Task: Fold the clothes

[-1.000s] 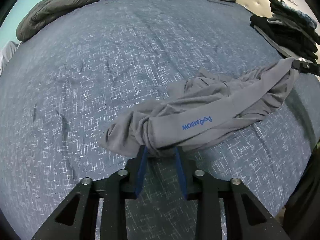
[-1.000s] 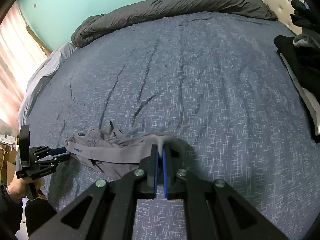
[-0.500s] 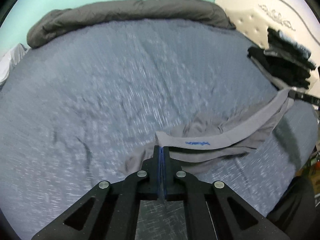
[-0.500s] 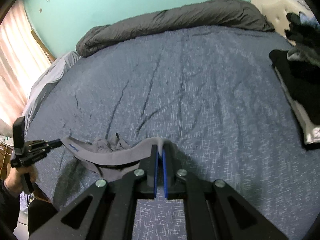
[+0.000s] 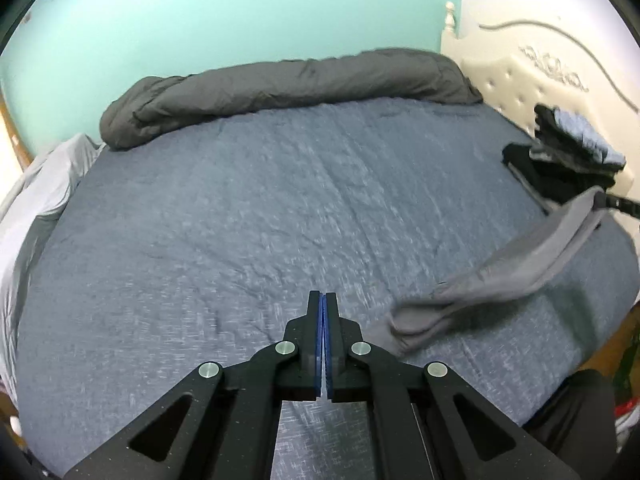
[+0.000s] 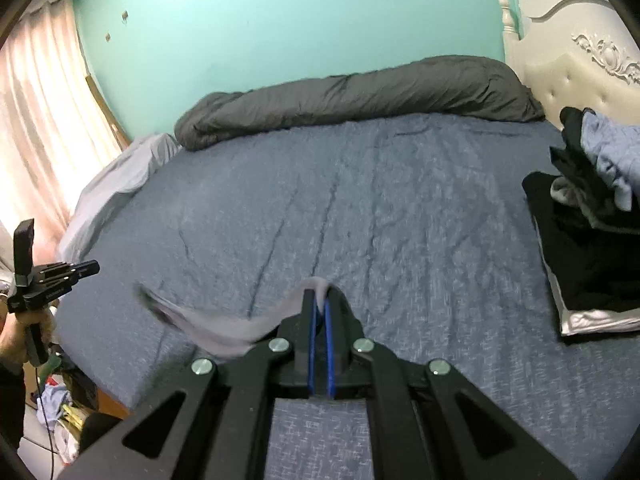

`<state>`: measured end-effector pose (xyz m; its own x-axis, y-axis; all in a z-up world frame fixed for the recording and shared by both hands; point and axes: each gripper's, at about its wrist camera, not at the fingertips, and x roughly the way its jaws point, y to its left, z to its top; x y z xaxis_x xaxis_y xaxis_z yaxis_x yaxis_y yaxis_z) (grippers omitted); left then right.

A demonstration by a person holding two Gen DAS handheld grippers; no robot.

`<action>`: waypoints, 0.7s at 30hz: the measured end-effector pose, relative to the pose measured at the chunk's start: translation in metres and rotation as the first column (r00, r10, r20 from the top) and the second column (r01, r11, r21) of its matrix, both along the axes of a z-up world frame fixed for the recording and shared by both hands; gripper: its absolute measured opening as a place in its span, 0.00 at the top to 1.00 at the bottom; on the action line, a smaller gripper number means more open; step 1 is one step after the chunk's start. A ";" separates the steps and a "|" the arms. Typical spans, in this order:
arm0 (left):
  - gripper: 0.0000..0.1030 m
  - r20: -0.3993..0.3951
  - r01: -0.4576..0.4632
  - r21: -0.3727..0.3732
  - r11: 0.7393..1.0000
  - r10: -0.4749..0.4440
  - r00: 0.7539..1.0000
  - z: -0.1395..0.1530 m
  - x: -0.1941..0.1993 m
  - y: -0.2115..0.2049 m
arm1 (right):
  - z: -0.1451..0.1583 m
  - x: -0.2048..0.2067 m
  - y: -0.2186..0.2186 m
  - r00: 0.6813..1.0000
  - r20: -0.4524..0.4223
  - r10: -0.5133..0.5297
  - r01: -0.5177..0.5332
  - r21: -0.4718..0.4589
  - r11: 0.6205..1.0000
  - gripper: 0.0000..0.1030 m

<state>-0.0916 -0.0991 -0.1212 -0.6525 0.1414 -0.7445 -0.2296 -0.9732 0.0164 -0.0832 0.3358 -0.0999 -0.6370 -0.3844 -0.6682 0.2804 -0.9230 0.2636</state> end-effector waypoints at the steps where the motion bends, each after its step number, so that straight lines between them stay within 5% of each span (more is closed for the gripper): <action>1: 1.00 -0.005 0.004 -0.002 1.000 -0.004 1.000 0.003 0.002 0.000 | 0.003 0.000 -0.002 1.000 -0.001 0.006 -0.006 0.008 1.000 0.97; 6: 1.00 0.050 0.089 0.027 0.996 -0.090 0.995 -0.016 0.014 0.025 | -0.009 -0.004 -0.020 0.998 0.055 0.027 -0.032 0.098 0.995 0.97; 15: 0.99 0.298 0.160 0.148 0.976 -0.199 0.934 -0.143 0.008 0.089 | -0.047 -0.001 0.004 0.992 0.122 -0.023 0.011 0.102 0.995 0.97; 21: 0.88 0.328 0.193 0.129 0.973 -0.225 0.918 -0.193 0.001 0.142 | -0.070 0.000 0.022 0.987 0.153 -0.044 0.030 0.092 0.995 0.97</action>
